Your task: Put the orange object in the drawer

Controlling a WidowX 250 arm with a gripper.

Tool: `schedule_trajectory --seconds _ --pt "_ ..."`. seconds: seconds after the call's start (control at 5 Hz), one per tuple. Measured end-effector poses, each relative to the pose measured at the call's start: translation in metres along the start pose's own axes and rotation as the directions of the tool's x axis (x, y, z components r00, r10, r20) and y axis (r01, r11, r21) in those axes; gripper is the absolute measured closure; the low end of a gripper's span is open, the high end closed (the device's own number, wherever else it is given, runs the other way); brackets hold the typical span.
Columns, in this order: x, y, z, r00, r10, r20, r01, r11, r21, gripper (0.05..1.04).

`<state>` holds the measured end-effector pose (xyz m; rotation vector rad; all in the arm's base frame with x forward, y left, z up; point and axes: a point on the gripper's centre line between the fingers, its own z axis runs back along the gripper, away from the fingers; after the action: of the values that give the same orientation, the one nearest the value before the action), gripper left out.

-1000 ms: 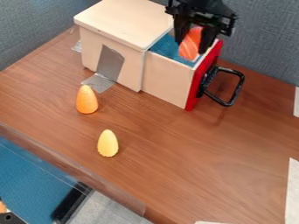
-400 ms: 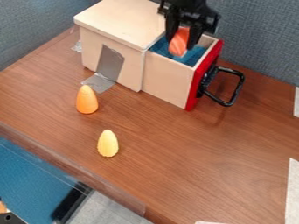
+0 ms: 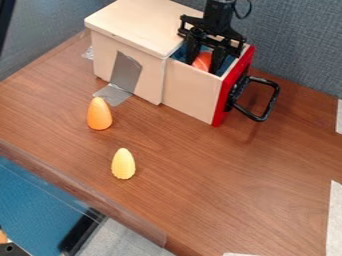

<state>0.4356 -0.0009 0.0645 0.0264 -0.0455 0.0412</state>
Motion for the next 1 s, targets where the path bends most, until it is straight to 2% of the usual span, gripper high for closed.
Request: schedule_trajectory --seconds 0.2,0.4,0.6,0.8,1.0 --pt "0.0 -0.002 0.0 1.0 -0.013 0.0 0.013 1.0 0.003 0.169" --pt "0.0 -0.004 0.001 1.0 -0.016 0.002 0.016 1.0 0.002 0.079" --pt "0.0 -0.004 0.018 0.999 -0.01 0.031 0.01 1.0 0.001 0.083" --pt "-0.004 -0.004 0.069 0.992 0.0 0.125 0.002 1.0 -0.013 0.083" --pt "-0.018 -0.01 0.089 0.988 0.006 0.157 -0.001 0.999 -0.035 0.083"
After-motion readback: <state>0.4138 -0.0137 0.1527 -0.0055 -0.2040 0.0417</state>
